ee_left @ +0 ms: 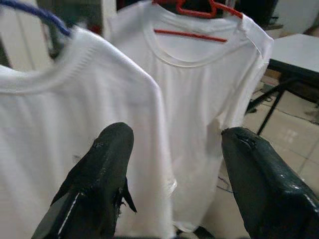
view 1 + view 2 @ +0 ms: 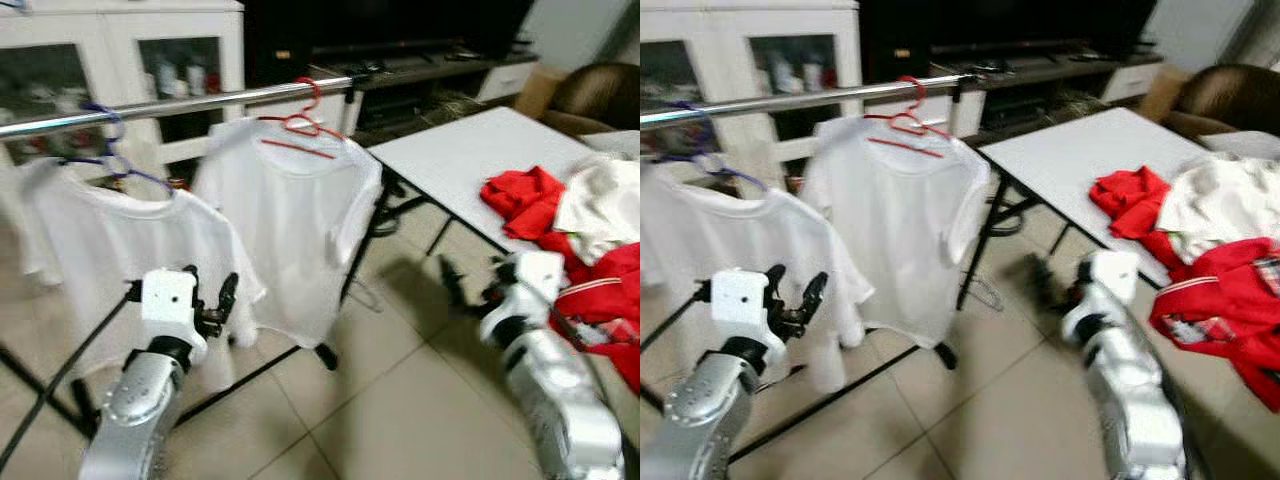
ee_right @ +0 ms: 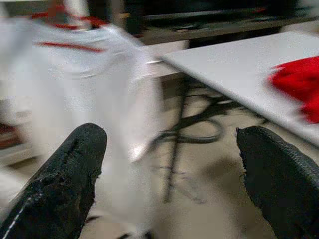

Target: Hang hanger

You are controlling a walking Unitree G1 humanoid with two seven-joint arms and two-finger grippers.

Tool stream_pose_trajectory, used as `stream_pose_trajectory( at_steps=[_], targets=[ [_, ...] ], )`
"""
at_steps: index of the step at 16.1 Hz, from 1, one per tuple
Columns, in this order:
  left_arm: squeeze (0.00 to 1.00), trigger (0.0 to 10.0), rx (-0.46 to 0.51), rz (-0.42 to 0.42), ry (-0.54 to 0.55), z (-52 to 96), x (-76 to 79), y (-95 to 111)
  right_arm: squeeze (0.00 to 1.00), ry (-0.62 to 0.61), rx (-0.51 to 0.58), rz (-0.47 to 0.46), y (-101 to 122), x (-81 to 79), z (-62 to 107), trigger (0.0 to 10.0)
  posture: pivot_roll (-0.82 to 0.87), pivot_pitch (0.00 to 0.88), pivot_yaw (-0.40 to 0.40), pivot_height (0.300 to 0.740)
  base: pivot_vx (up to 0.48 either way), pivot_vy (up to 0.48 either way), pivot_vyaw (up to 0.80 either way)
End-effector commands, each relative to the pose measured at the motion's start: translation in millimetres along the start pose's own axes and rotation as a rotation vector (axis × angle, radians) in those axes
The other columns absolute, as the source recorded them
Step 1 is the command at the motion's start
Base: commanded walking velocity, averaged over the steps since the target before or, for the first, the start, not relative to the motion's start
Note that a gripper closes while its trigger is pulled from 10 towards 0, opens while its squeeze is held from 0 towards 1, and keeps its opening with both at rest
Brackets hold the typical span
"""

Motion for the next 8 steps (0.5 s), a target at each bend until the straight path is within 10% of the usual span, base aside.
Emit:
stream_pose_trajectory(
  at_steps=[1,8],
  targets=[
    [0.00,10.0,0.031,-0.004,-0.039,-2.6,6.7,7,0.00,0.005,-0.004,-0.004,1,-0.1,3.6,10.0,0.09,0.000,-0.087,0.740,0.000,0.000,0.00],
    [0.00,10.0,0.018,0.028,-0.012,-15.2,-3.5,12,0.00,0.026,-0.051,0.067,-20,-17.7,6.5,10.0,0.11,0.000,-0.043,0.740,0.000,0.000,0.69]
  ],
)
Point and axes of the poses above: a point about 5 cm out from each wrist's last joint towards the gripper, its own z axis pointing back from the gripper into the wrist, its own y axis along the axis of the wrist's last joint, x = y × z, the point moved 5 cm from there along -z, pointing out of the wrist towards the gripper, and after that the axes turned 13 degrees about -z, right-handed, at the moved point
